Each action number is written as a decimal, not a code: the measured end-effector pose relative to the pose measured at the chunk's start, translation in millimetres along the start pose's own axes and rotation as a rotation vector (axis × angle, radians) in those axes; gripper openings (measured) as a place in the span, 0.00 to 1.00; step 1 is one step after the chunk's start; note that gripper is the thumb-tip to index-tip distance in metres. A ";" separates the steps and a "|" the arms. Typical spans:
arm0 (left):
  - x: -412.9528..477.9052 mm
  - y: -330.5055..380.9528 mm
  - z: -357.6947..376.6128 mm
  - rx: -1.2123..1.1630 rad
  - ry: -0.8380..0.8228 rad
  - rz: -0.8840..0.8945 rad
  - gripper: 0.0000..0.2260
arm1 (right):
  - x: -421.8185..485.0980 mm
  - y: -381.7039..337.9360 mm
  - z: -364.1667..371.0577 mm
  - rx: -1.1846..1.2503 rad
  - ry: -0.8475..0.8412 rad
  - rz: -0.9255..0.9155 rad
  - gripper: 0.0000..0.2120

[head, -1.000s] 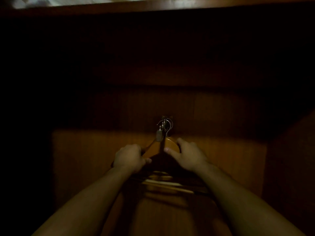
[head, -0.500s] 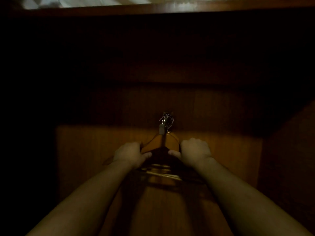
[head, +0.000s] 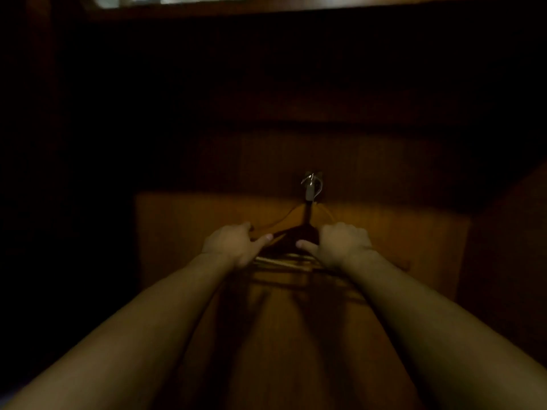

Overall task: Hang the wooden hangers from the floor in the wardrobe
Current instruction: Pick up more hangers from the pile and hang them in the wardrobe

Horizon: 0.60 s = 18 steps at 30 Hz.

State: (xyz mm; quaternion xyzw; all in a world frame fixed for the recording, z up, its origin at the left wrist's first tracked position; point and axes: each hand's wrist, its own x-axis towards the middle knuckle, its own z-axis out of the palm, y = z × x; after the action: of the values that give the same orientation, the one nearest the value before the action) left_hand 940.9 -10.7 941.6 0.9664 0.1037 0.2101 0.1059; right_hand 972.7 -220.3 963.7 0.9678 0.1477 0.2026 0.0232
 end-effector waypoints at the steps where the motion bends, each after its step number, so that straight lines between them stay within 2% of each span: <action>1: -5.8 -5.2 -1.2 0.022 -0.022 -0.009 0.33 | -4.2 -7.3 2.3 0.006 -0.012 -0.005 0.29; 9: -45.8 -54.2 -21.9 0.062 -0.060 -0.073 0.35 | -21.8 -64.8 4.8 0.097 -0.031 -0.103 0.31; 18: -107.5 -110.7 -36.2 0.089 -0.057 -0.303 0.38 | -37.1 -147.6 9.3 0.181 -0.102 -0.308 0.34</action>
State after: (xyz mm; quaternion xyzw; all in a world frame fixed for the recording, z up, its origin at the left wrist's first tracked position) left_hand 812.5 74.6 905.1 0.9489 0.2544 0.1596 0.0966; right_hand 903.2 -90.1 925.5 0.9409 0.3102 0.1332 -0.0260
